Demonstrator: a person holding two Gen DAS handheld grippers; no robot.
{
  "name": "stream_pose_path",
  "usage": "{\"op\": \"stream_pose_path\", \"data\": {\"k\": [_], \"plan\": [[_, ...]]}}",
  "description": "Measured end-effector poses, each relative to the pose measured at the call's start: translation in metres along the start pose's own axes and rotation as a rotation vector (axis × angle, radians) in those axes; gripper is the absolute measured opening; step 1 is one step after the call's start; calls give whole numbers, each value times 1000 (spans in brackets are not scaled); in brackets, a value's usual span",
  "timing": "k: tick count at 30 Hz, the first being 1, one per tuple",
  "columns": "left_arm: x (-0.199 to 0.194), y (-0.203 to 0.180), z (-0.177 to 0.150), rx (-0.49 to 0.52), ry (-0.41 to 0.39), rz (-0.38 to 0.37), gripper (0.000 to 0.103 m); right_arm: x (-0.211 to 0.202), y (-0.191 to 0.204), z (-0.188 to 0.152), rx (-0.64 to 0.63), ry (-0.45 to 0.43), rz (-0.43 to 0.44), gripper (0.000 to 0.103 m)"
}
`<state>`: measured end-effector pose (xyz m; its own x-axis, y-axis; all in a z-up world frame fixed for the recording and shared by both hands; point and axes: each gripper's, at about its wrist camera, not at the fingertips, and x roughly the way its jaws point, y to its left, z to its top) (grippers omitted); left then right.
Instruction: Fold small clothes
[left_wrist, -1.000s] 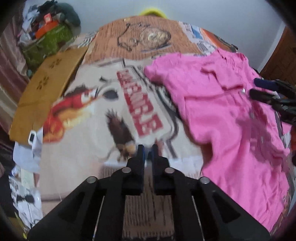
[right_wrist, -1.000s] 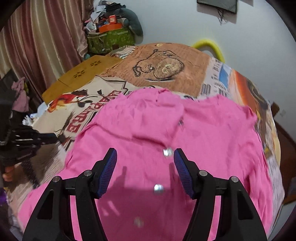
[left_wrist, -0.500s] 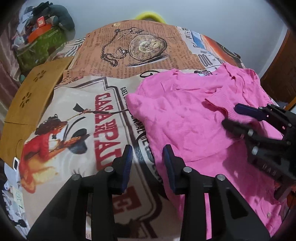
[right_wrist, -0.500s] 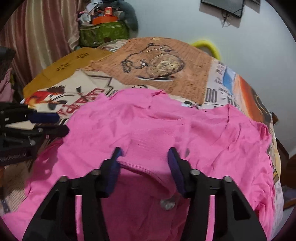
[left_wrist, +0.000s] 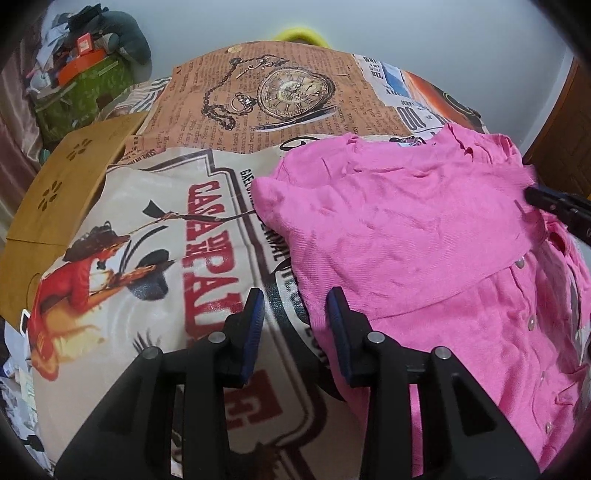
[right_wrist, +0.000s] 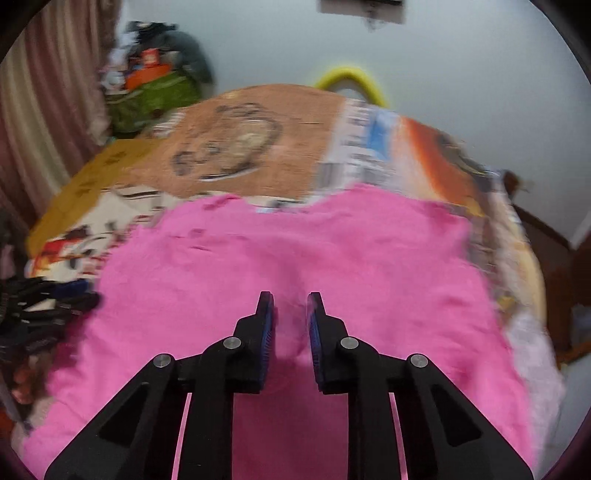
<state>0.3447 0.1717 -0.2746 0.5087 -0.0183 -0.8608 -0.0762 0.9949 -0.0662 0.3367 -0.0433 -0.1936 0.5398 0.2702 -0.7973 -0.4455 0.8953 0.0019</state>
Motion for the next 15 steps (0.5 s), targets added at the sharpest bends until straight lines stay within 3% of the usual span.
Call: {"op": "stream_pose_path", "data": {"k": [3, 6, 10, 15], "plan": [[0, -1, 0, 7, -2, 9, 37, -9, -22, -5, 36, 5, -30, 18], [0, -1, 0, 5, -1, 15, 39, -17, -30, -6, 83, 5, 40, 22], [0, -1, 0, 2, 5, 33, 44, -16, -6, -7, 8, -6, 89, 42], [-3, -1, 2, 3, 29, 73, 51, 4, 14, -22, -71, 46, 80, 42]]}}
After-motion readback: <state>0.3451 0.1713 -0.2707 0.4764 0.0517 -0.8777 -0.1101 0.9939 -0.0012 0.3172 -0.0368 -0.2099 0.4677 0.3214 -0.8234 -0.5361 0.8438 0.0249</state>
